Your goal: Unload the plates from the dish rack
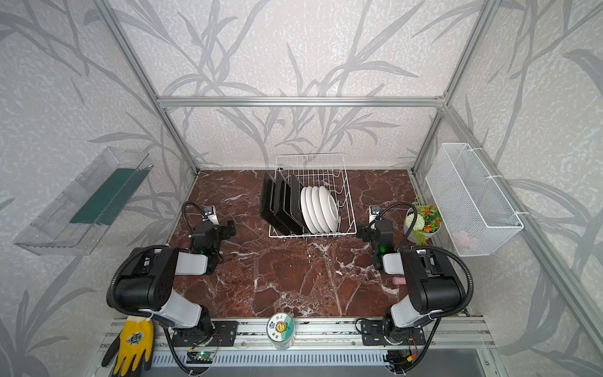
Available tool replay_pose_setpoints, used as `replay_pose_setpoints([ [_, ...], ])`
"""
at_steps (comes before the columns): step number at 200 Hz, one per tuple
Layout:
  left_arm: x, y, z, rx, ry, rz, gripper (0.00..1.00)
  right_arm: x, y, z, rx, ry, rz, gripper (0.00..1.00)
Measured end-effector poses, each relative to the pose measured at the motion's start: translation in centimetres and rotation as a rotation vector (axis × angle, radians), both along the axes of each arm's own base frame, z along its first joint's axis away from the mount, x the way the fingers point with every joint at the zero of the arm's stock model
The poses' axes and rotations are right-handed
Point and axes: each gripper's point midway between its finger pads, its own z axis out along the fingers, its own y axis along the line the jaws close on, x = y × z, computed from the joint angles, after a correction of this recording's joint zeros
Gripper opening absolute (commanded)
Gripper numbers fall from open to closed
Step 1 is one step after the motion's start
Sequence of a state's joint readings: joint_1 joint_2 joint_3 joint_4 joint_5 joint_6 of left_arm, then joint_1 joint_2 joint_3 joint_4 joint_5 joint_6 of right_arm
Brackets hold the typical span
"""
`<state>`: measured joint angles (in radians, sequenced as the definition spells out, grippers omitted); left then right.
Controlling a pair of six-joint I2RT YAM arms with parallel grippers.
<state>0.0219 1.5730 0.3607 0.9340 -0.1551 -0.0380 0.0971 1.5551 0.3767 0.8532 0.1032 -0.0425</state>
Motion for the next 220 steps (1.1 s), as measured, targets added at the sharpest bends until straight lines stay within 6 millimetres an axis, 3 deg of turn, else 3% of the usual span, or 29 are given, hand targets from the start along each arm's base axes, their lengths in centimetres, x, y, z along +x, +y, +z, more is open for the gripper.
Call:
replay_pose_setpoints([
  [220, 0.10, -0.43, -0.02, -0.009, -0.001, -0.024, 0.99, 0.00, 0.00, -0.01, 0.000, 0.000, 0.000, 0.99],
])
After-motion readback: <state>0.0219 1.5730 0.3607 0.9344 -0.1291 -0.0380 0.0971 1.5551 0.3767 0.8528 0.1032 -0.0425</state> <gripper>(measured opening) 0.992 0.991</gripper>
